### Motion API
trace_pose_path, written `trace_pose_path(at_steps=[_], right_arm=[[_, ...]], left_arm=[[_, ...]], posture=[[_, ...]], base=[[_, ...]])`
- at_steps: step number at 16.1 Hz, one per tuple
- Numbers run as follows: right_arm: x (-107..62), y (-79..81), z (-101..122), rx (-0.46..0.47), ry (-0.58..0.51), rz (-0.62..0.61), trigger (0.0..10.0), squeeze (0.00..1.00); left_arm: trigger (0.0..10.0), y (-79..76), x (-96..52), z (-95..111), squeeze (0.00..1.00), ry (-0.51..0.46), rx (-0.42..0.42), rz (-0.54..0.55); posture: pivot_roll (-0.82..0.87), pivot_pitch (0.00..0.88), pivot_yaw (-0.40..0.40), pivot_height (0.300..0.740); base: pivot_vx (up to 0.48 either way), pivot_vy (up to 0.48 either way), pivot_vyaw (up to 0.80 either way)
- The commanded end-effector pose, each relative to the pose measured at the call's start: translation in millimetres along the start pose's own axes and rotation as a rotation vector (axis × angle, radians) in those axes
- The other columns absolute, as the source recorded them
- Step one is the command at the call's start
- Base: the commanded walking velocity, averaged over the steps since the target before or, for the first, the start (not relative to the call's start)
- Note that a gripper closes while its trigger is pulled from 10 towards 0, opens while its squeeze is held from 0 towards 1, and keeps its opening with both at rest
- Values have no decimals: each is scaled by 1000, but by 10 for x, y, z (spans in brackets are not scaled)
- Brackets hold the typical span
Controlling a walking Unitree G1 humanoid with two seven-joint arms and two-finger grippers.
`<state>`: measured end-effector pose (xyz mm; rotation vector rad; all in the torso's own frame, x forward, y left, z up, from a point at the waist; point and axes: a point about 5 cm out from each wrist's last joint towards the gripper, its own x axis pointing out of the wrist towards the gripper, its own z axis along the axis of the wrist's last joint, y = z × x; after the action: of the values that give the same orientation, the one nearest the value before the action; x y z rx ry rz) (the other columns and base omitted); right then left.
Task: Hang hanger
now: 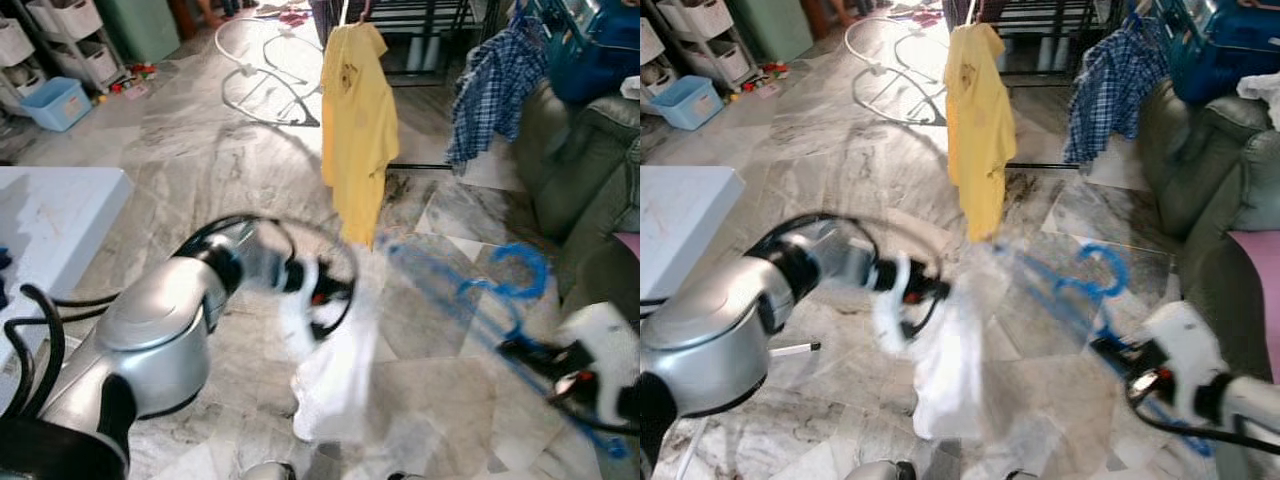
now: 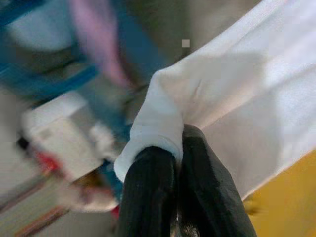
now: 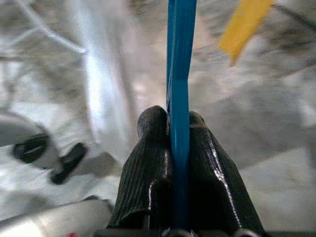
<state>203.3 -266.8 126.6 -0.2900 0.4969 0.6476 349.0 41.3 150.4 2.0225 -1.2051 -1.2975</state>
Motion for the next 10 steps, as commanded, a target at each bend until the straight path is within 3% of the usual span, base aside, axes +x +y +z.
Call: trace_pose_path(at_steps=[1, 3, 5, 7, 10], right_arm=[[55, 88, -26, 15, 10, 62, 10000, 0], [142, 186, -228, -21, 126, 108, 10000, 0], [102, 207, -311, -55, 196, 126, 10000, 0], [-37, 163, -344, -104, 266, 110, 10000, 0], [-225, 190, -319, -96, 260, 103, 10000, 0]], left_arm=[[10000, 88, -18, -64, 0, 19, -3, 63], [10000, 134, 21, -41, 0, -3, 2, 115], [10000, 89, 11, -17, 0, -22, 28, 101], [10000, 2, -39, -18, 0, -17, 52, 53], [10000, -87, -132, -85, 0, 34, 88, -17]], posture=[[-18, 166, 102, 740], [-17, 159, 102, 740], [-19, 159, 102, 740], [-22, 160, 101, 740], [-25, 161, 105, 740]], base=[[0, 0, 0], [0, 0, 0], [0, 0, 0], [0, 0, 0], [0, 0, 0]])
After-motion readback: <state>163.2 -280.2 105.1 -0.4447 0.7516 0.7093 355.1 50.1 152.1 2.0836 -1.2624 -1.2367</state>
